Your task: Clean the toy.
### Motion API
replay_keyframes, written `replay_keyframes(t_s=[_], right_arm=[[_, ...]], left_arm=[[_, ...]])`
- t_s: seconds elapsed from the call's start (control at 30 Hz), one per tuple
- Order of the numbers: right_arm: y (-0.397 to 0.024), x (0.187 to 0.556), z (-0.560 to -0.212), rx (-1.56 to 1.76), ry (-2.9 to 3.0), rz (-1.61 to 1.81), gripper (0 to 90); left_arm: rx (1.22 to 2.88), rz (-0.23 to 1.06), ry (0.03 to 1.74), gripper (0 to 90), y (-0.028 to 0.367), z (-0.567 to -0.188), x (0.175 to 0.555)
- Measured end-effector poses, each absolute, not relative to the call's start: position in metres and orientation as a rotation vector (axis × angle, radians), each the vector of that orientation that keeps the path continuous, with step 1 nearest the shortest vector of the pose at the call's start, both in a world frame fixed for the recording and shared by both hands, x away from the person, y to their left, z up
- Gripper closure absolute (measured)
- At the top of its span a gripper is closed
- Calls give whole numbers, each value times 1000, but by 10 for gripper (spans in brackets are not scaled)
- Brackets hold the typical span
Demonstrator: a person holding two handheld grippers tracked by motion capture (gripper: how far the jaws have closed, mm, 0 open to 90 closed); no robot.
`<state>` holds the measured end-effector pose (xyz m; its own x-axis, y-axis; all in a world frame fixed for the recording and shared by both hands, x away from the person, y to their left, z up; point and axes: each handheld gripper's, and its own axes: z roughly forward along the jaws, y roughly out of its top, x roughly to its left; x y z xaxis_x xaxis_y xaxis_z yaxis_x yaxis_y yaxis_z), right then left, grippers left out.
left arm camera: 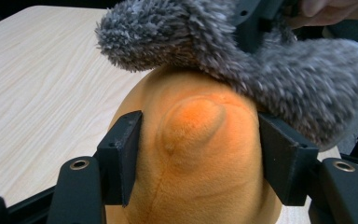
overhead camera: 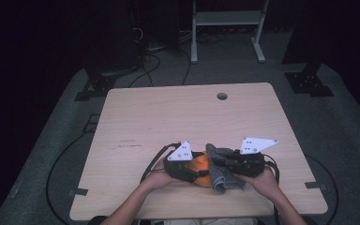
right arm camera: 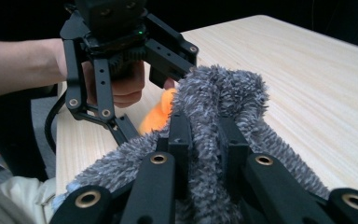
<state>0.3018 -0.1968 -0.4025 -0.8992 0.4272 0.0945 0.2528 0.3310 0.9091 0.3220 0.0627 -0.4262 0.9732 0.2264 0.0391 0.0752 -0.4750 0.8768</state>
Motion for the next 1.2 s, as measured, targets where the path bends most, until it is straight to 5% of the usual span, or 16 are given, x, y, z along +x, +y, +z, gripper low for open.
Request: replay_keyframes(t_s=[0.37,0.7,1.2], right_arm=[[-231,298,-417,756,2407,1541,785],[-199,303,-405,653,2398,1632,785],[-223,311,-423,796,2389,1634,786]], left_arm=[[2054,172,214,354,64,-427,324],[2048,149,255,350,73,-430,328],[2063,148,228,346,74,-430,328]])
